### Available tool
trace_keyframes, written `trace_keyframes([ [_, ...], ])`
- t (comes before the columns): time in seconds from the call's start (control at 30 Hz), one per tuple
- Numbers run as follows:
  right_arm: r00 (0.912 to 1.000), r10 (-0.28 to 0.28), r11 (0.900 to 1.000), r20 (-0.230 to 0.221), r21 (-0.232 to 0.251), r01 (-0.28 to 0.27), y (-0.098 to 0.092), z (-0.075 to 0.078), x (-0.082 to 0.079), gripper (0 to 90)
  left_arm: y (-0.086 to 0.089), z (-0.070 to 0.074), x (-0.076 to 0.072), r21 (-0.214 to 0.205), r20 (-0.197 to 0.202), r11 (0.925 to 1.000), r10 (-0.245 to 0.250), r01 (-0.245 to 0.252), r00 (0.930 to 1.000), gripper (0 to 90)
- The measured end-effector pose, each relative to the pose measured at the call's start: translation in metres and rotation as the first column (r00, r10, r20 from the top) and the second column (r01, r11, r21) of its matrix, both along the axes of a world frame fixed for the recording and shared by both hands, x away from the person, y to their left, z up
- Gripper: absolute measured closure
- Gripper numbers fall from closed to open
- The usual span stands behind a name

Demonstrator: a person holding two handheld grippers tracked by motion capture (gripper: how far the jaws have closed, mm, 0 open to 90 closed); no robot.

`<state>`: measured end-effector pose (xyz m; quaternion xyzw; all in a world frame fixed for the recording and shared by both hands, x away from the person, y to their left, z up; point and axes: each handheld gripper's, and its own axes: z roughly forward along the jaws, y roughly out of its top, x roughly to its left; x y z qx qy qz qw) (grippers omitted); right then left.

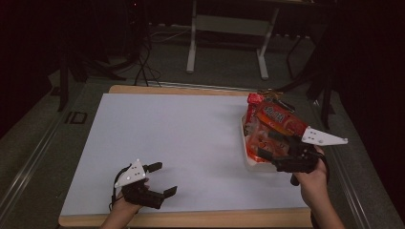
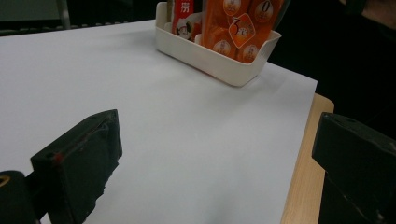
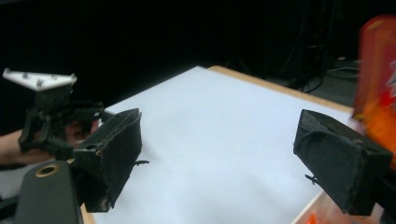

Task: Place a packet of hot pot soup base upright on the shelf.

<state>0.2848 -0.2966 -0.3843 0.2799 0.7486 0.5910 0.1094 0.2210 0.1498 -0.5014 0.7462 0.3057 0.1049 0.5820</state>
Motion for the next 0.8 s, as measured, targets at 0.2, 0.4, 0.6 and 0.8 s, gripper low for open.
trace_keyframes([
  [0.2,0.9993,0.017,0.9998,-0.032,-0.013,-0.018,0.007,-0.020,-0.004,15.2,0.000,0.000,0.000,0.003,0.001,1.0000,-0.003,0.003,1.0000,2.2],
  [0.4,0.9980,0.036,0.9989,-0.052,-0.027,-0.038,0.012,-0.038,-0.006,15.4,-0.001,0.000,-0.001,0.005,0.004,1.0000,-0.008,0.008,1.0000,2.3],
  [0.6,0.9979,0.040,0.9977,-0.050,-0.053,-0.043,0.015,-0.050,-0.009,15.5,-0.001,0.001,-0.002,0.010,0.008,0.9999,-0.011,0.011,0.9999,2.2],
  [0.8,0.9966,0.052,0.9957,-0.063,-0.074,-0.057,0.015,-0.063,-0.011,15.5,-0.002,-0.001,-0.002,0.007,0.002,0.9999,-0.015,0.015,0.9999,2.3],
])
